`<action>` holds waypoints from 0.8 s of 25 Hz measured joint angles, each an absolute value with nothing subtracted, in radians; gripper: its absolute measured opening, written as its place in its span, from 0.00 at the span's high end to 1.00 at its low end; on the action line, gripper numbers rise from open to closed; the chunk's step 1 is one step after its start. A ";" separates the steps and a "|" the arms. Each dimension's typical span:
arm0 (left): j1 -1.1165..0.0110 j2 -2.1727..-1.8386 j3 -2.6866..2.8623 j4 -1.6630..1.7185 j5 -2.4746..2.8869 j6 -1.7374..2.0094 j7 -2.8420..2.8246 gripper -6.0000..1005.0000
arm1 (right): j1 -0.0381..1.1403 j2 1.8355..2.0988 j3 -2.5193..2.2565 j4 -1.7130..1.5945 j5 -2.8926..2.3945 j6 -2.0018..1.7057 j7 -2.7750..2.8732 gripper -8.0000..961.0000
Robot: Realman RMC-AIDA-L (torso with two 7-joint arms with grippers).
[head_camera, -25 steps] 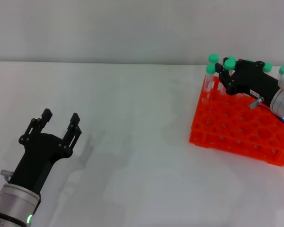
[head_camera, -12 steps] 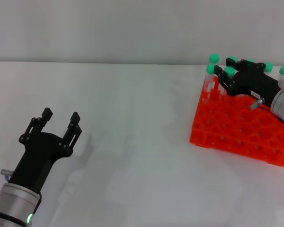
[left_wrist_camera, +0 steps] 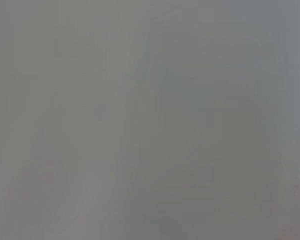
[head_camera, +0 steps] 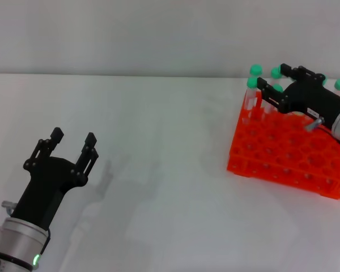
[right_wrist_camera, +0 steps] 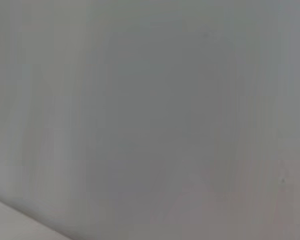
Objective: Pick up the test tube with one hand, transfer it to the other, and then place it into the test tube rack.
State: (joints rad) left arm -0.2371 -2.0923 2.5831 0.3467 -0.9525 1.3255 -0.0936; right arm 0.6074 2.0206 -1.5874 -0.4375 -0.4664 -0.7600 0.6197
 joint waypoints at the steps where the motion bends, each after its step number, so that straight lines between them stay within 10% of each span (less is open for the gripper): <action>1: -0.238 -2.092 2.583 0.347 -0.952 1.325 -0.094 0.31 | 0.600 2.019 -1.584 -0.439 -0.463 -0.785 0.620 0.45; 20: -0.258 -2.092 2.583 0.344 -0.953 1.318 -0.094 0.31 | 0.407 2.015 -1.103 -0.253 -0.404 -1.171 0.428 0.28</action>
State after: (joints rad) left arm -0.2578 -2.0923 2.5832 0.3444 -0.9531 1.3177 -0.0938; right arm 0.4065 2.0153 -1.1029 -0.2531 -0.4043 -1.1711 0.4279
